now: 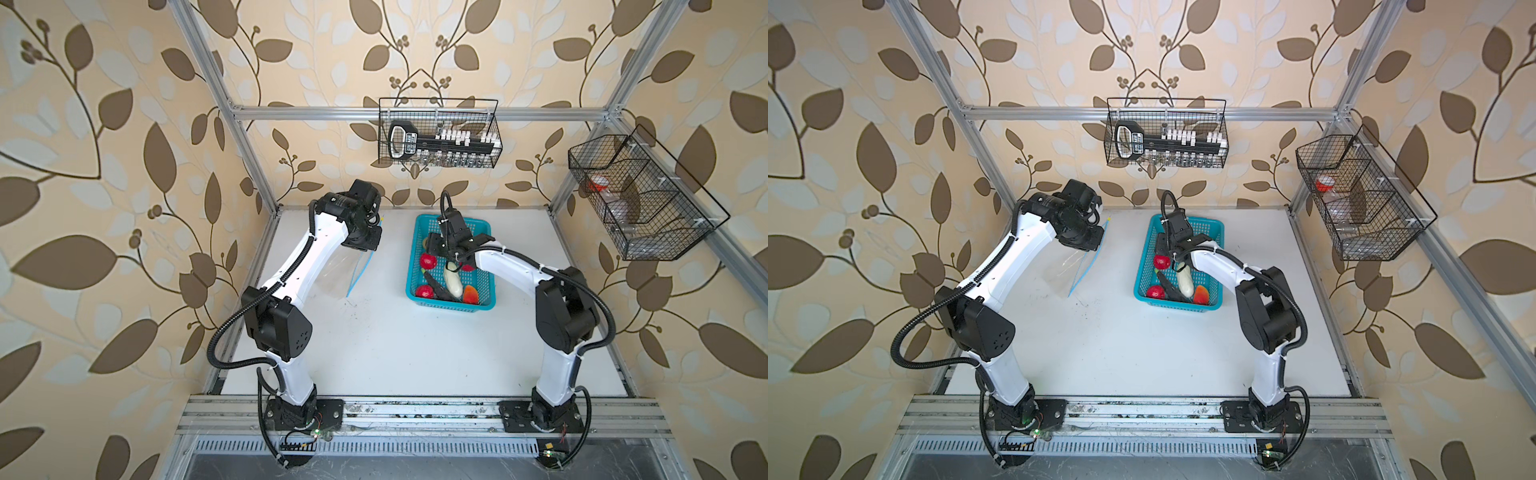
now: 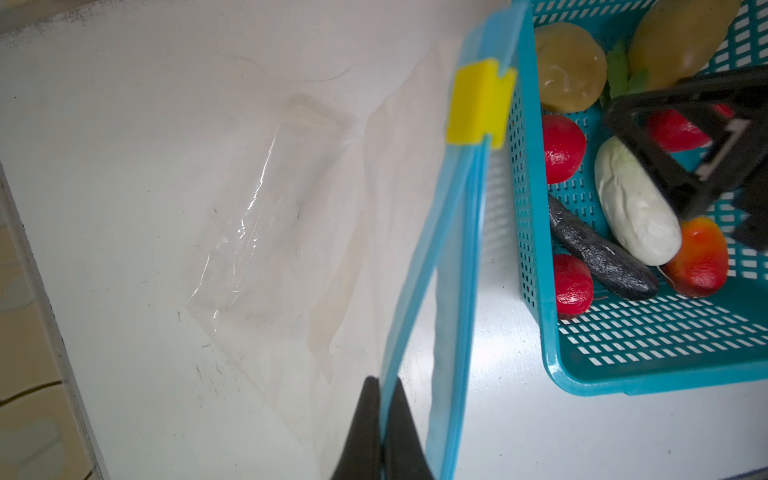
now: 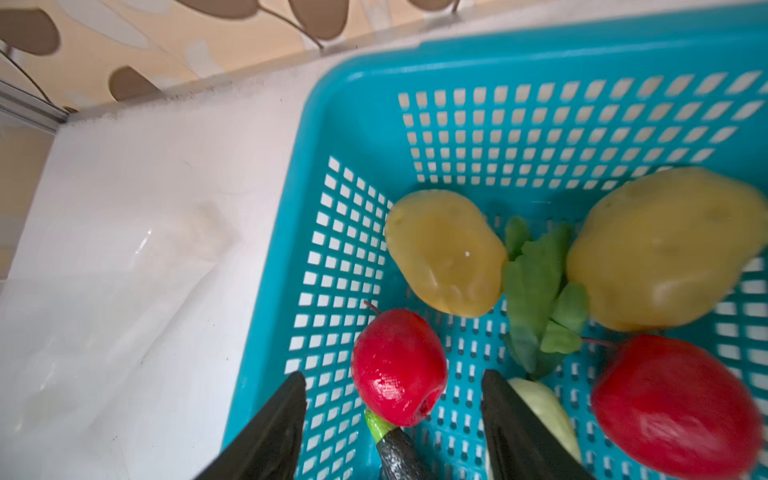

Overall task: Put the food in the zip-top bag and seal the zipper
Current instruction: 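Lower the right gripper into the basket and grasp a red radish, then carry the red radish to the bag mouth beside the left gripper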

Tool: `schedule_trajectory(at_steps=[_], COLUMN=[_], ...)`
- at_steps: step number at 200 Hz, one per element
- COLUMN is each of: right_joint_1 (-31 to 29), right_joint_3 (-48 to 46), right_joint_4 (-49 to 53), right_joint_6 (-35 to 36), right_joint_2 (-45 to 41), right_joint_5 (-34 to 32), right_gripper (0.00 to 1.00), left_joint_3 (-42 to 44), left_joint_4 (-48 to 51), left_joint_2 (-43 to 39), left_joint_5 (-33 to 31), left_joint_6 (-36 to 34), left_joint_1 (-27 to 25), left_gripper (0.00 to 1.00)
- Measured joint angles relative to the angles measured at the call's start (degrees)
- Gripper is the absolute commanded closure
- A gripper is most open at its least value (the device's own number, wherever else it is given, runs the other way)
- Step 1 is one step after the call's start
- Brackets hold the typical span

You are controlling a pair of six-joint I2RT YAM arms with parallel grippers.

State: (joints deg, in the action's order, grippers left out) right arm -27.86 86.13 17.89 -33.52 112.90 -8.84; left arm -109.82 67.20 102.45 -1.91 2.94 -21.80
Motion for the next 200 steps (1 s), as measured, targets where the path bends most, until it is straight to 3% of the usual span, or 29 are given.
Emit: schedule_trajectory(at_steps=[74,120,173,200], right_joint_1=[-0.26,0.39,0.94,1.25], right_joint_3=[3.28,4.04,4.52,-0.55], right_joint_4=[2.38,1.4,0.07,-3.63], right_joint_6=[-3.26,-4.61,-5.33,-5.49], right_joint_2=[7.8,9.73,10.34,7.34], right_joint_5=[3.37,4.0,5.29,6.29], right_gripper=[0.3,0.35,0.61,0.67], left_joint_3=[0.0,0.0,0.09,1.14], left_joint_4=[0.0,0.0,-0.09,-0.9], left_joint_2=[0.0,0.0,0.0,0.0], left_joint_5=[0.02,0.35,0.46,0.44], left_joint_6=[0.0,0.02,0.2,0.63], left_joint_1=[0.0,0.0,0.0,0.0], left_gripper=[1.0,1.0,1.0,1.0])
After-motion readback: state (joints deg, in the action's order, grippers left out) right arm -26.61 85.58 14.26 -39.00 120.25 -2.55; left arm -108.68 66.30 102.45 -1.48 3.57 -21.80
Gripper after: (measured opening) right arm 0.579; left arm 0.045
